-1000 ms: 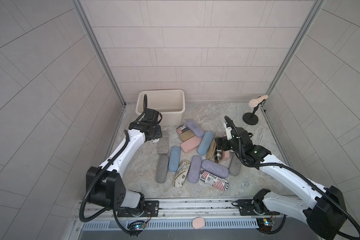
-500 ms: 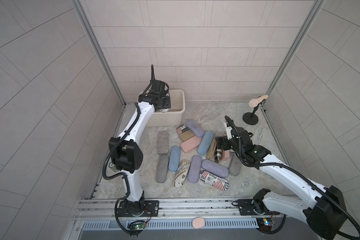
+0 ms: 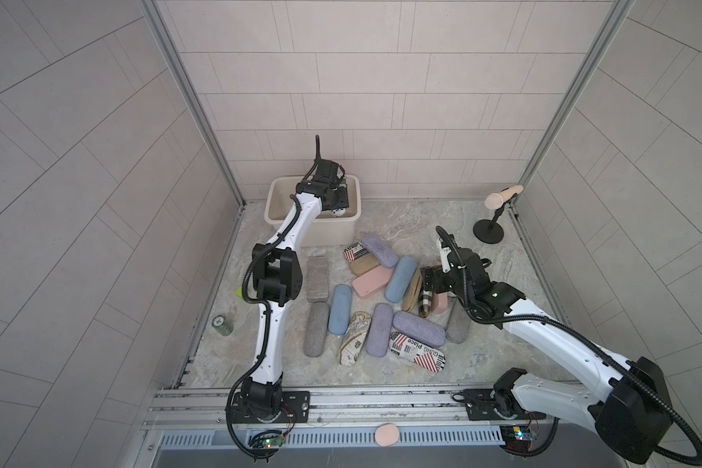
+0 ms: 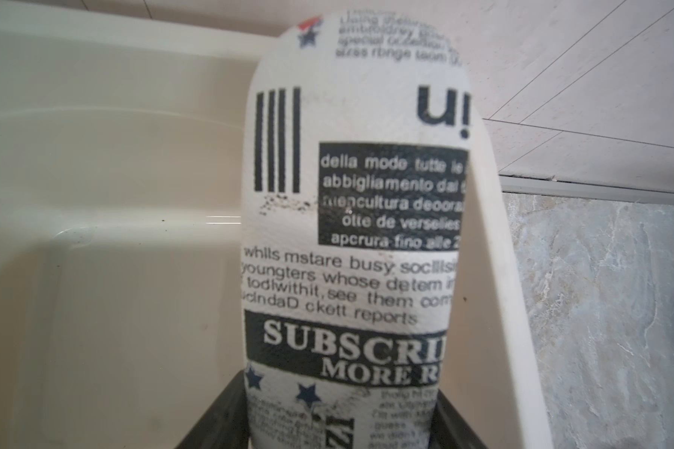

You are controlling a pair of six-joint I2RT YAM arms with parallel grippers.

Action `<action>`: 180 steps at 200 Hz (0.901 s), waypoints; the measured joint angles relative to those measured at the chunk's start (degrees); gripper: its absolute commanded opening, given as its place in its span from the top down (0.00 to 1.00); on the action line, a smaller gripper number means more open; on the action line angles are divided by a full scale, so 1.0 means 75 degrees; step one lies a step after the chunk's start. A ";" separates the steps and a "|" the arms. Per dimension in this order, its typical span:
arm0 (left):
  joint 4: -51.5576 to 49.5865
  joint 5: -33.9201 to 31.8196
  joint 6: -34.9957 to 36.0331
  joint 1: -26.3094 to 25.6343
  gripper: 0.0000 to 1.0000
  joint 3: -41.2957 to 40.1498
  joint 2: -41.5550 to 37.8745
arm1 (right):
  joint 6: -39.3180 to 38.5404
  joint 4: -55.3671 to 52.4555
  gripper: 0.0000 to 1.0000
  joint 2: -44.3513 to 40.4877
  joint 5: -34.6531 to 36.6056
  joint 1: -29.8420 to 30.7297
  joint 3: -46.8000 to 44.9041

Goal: Put the glasses cases into the storage boxes
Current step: Place the glasses case in the storage box.

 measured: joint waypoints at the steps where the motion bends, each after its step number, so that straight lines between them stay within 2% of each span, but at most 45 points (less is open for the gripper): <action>1: 0.0000 0.0000 -0.0003 0.0000 0.51 0.0012 0.0015 | 0.0000 0.0000 0.05 0.0003 0.0003 0.0000 0.0000; 47: -0.0102 -0.0003 -0.0073 0.0000 0.45 0.0204 0.0542 | -0.0026 0.0000 0.05 0.0175 0.0055 0.0000 0.0000; 127: -0.0484 0.0050 -0.0026 0.0000 0.31 0.0204 0.0618 | -0.0029 0.0000 0.05 0.0224 0.0149 0.0000 0.0000; 180: -0.0507 0.0067 0.0052 0.0000 0.28 0.0134 0.0615 | -0.0050 -0.0003 0.05 0.0236 0.0152 0.0000 0.0000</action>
